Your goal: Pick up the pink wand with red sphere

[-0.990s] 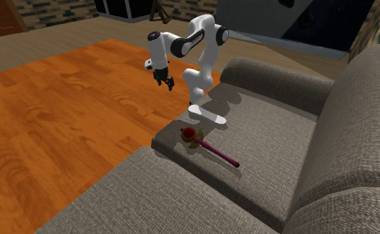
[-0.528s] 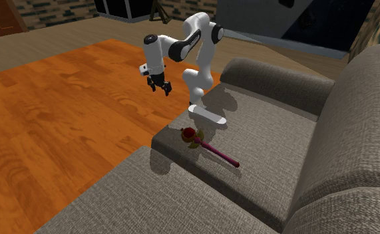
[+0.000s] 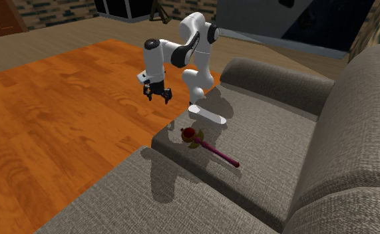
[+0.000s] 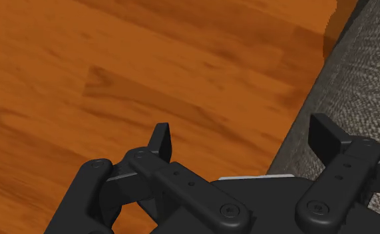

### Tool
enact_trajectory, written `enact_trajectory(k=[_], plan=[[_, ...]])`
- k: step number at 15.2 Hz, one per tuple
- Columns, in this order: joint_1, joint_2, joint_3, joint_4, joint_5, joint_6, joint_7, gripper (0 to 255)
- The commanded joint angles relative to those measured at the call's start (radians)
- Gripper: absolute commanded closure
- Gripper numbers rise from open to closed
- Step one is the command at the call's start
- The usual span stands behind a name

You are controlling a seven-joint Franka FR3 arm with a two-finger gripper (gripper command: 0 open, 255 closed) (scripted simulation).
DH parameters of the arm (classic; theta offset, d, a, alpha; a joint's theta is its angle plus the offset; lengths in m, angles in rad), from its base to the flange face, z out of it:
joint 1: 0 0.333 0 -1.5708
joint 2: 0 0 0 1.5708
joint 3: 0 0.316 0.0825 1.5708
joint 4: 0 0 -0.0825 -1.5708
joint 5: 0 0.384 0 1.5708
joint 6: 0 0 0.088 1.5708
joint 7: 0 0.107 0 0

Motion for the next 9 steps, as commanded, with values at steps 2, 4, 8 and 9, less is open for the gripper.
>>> enact_trajectory(k=[2, 4, 8, 9], plan=[[0.029, 0.091, 0.029, 0.101, -0.01, 0.004, -0.04, 0], [0.048, 0.142, 0.049, 0.161, -0.019, 0.005, -0.065, 0], [0.086, 0.242, 0.091, 0.283, -0.041, 0.001, -0.111, 0], [0.096, 0.266, 0.102, 0.314, -0.048, -0.001, -0.123, 0]])
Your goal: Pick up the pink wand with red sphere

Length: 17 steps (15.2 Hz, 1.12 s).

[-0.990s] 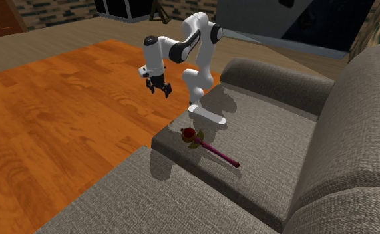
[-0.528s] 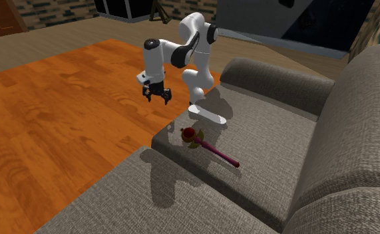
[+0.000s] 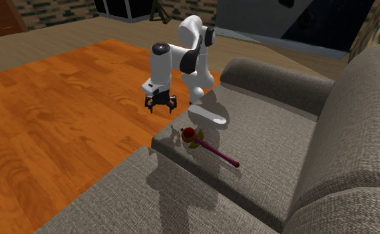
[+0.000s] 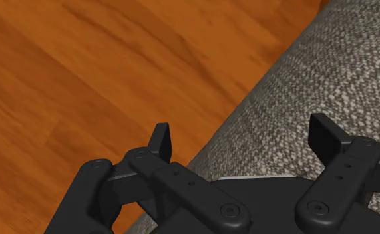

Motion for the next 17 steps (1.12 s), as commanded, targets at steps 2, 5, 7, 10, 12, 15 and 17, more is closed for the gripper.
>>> enact_trajectory(k=[2, 5, 7, 10, 12, 15, 17], plan=[[0.032, 0.08, 0.034, 0.096, -0.022, -0.004, -0.032, 0], [0.065, 0.151, 0.067, 0.191, -0.049, -0.017, -0.065, 0], [0.089, 0.199, 0.088, 0.255, -0.068, -0.028, -0.086, 0], [0.129, 0.269, 0.12, 0.352, -0.101, -0.047, -0.119, 0], [0.159, 0.316, 0.139, 0.418, -0.125, -0.061, -0.141, 0], [0.209, 0.385, 0.167, 0.519, -0.163, -0.085, -0.177, 0], [0.245, 0.432, 0.184, 0.586, -0.19, -0.103, -0.202, 0]])
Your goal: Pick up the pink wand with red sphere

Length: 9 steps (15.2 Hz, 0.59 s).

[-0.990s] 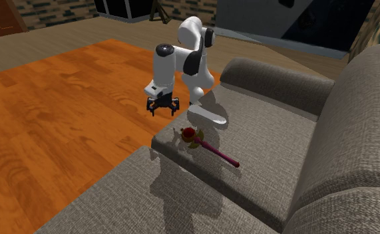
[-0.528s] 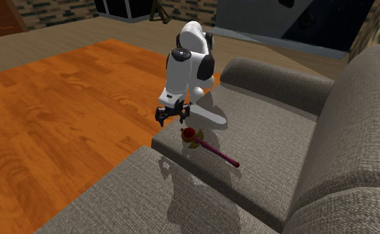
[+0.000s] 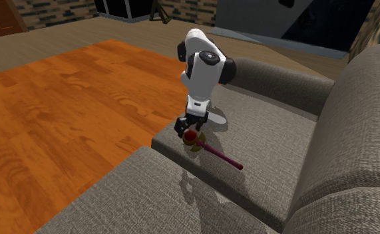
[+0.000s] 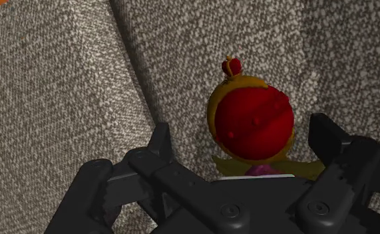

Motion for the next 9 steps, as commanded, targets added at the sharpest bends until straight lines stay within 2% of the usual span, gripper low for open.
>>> enact_trajectory(k=[1, 5, 9], plan=[[0.038, 0.046, 0.017, 0.075, -0.028, -0.024, -0.027, 0], [0.116, 0.131, 0.043, 0.204, -0.079, -0.061, -0.079, 0], [0.096, 0.103, 0.044, 0.107, -0.069, 0.008, -0.065, 0]])
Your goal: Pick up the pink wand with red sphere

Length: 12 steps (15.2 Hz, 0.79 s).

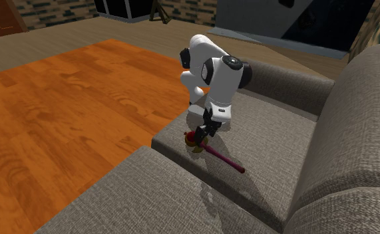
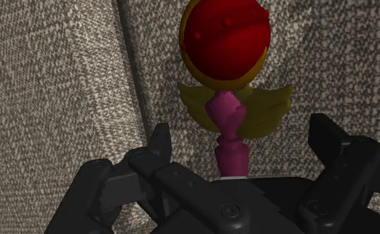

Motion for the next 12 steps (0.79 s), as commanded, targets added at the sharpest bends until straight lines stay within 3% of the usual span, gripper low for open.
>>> enact_trajectory(k=[1, 5, 6, 12], plan=[[-0.008, -0.011, 0.001, -0.045, 0.003, 0.034, 0.006, 0], [-0.017, -0.022, 0.001, -0.097, 0.007, 0.074, 0.014, 0], [-0.016, -0.022, 0.001, -0.098, 0.006, 0.075, 0.015, 255], [-0.024, -0.036, 0.002, -0.126, 0.011, 0.09, 0.014, 255]])
